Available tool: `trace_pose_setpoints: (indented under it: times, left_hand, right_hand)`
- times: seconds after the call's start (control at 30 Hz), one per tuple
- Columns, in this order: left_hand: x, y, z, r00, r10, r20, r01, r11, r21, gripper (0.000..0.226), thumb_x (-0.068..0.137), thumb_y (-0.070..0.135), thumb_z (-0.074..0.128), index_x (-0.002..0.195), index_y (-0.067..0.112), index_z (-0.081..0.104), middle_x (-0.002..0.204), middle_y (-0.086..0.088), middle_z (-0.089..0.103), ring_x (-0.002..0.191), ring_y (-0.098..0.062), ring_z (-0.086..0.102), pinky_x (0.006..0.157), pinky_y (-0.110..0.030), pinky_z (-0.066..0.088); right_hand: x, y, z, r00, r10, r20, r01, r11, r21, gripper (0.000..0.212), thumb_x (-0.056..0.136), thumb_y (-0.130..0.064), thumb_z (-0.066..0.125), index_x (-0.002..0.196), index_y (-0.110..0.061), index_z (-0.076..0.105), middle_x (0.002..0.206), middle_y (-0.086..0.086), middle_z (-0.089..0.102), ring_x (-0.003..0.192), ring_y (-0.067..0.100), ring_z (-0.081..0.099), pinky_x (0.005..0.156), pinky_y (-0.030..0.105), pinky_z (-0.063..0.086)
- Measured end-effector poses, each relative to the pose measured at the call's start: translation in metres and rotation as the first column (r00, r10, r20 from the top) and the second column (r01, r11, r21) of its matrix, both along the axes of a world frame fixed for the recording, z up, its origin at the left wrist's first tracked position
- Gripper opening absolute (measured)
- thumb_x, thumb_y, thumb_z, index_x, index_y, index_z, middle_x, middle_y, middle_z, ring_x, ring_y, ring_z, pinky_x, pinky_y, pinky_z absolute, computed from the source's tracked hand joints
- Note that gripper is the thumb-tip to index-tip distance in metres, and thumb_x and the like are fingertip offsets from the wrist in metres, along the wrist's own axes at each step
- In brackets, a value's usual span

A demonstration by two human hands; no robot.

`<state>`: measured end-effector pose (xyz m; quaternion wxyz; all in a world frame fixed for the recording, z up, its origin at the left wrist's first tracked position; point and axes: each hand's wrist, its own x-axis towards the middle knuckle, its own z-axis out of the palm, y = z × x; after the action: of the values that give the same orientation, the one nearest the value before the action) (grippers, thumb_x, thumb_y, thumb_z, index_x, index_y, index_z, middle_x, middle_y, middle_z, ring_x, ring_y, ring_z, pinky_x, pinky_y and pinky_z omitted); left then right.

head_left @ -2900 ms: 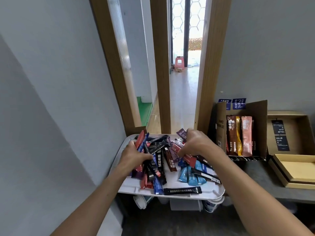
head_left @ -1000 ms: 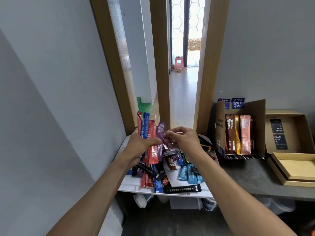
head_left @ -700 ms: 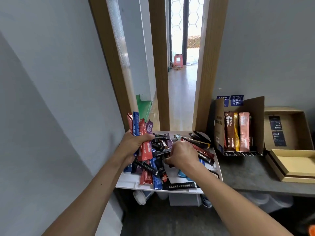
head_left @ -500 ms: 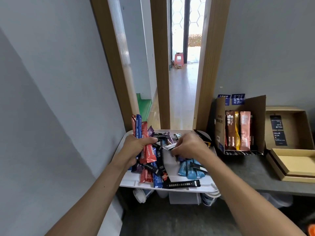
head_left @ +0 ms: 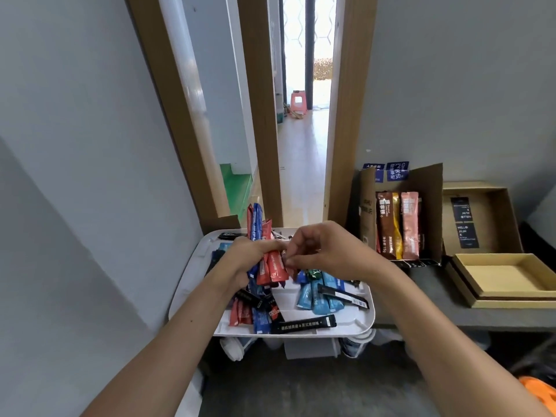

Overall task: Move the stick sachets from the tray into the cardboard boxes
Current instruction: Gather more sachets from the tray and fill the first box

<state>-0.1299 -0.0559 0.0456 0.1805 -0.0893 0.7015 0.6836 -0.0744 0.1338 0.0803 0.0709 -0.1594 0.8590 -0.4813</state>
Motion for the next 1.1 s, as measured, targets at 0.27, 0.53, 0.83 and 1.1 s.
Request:
trace_pose_setpoints:
  times: [0.27, 0.53, 0.83, 1.1]
  left_hand:
    - [0.001, -0.024, -0.008, 0.999, 0.004, 0.034, -0.002, 0.999, -0.045, 0.040, 0.078, 0.003, 0.086, 0.112, 0.003, 0.064, 0.080, -0.014, 0.078, 0.071, -0.028, 0.075, 0.074, -0.043, 0.064]
    - [-0.005, -0.064, 0.003, 0.998, 0.045, -0.053, -0.050, 0.994, -0.101, 0.040, 0.079, 0.004, 0.085, 0.113, 0.000, 0.064, 0.088, -0.020, 0.077, 0.072, -0.031, 0.074, 0.068, -0.041, 0.064]
    - [-0.004, -0.055, 0.004, 0.990, 0.076, -0.122, -0.074, 0.997, 0.024, 0.055, 0.072, 0.013, 0.092, 0.119, 0.000, 0.068, 0.087, -0.015, 0.077, 0.072, -0.028, 0.076, 0.073, -0.042, 0.065]
    - [0.001, -0.034, -0.009, 0.991, 0.006, -0.135, -0.016, 0.997, -0.073, 0.049, 0.073, 0.018, 0.093, 0.113, 0.008, 0.066, 0.084, -0.011, 0.077, 0.068, -0.022, 0.075, 0.070, -0.038, 0.063]
  right_hand:
    - [0.000, 0.043, -0.030, 0.980, -0.162, 0.112, 0.090, 0.874, 0.477, 0.033, 0.077, -0.037, 0.091, 0.100, -0.027, 0.070, 0.094, -0.009, 0.074, 0.088, 0.008, 0.069, 0.085, 0.032, 0.061]
    - [-0.007, 0.038, -0.051, 0.951, -0.309, -0.030, 0.250, 0.702, 0.667, 0.026, 0.074, -0.035, 0.088, 0.089, -0.030, 0.068, 0.088, -0.011, 0.069, 0.081, 0.009, 0.065, 0.075, 0.034, 0.061]
    - [-0.034, -0.008, -0.049, 0.839, -0.508, -0.196, 0.518, 0.636, 0.571, 0.049, 0.083, -0.066, 0.076, 0.090, -0.018, 0.072, 0.083, -0.004, 0.070, 0.081, 0.019, 0.070, 0.072, 0.035, 0.059]
    - [-0.035, -0.025, -0.067, 0.811, -0.583, -0.058, 0.422, 0.513, 0.748, 0.053, 0.085, -0.065, 0.074, 0.107, -0.017, 0.071, 0.096, 0.000, 0.065, 0.085, 0.021, 0.058, 0.068, 0.031, 0.046]
